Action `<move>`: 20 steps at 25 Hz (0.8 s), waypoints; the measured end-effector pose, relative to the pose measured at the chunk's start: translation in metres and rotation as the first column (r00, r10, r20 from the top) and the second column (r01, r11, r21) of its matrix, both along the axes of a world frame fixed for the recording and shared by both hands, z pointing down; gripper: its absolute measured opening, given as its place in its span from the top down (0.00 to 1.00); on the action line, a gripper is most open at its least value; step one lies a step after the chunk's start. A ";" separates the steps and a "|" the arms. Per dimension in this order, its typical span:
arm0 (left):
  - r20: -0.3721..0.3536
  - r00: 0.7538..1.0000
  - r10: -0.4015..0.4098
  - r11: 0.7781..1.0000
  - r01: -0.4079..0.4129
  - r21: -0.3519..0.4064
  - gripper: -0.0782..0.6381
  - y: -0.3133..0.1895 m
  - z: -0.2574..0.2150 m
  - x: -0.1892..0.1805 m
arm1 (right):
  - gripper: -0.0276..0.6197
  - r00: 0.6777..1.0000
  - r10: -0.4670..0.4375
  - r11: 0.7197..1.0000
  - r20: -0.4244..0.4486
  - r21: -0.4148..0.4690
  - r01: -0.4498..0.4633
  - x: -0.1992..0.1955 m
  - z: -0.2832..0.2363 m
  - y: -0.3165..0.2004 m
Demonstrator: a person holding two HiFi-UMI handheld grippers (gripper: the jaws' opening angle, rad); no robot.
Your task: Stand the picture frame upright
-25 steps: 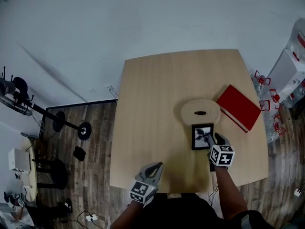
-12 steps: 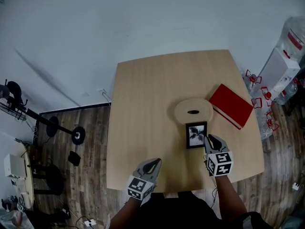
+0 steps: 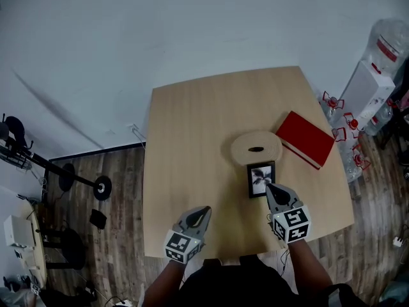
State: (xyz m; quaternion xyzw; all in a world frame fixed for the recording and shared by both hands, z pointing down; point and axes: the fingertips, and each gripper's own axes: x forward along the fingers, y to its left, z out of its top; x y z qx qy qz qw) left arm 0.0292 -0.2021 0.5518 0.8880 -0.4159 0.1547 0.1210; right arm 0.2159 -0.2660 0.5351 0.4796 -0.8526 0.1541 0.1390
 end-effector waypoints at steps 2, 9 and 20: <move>0.001 1.000 -0.007 1.000 0.007 0.009 0.89 -0.005 -0.003 -0.006 | 0.94 1.000 -0.004 1.000 -0.022 0.018 0.005 -0.002 -0.006 0.003; -0.010 1.000 0.007 1.000 -0.007 0.010 0.89 -0.015 -0.006 -0.005 | 0.94 0.998 -0.015 0.998 -0.053 0.060 0.018 -0.009 -0.015 0.003; -0.012 0.998 0.064 0.998 -0.064 0.005 0.89 -0.022 -0.010 0.008 | 0.94 0.997 0.033 0.998 -0.067 0.062 -0.029 0.001 -0.013 0.005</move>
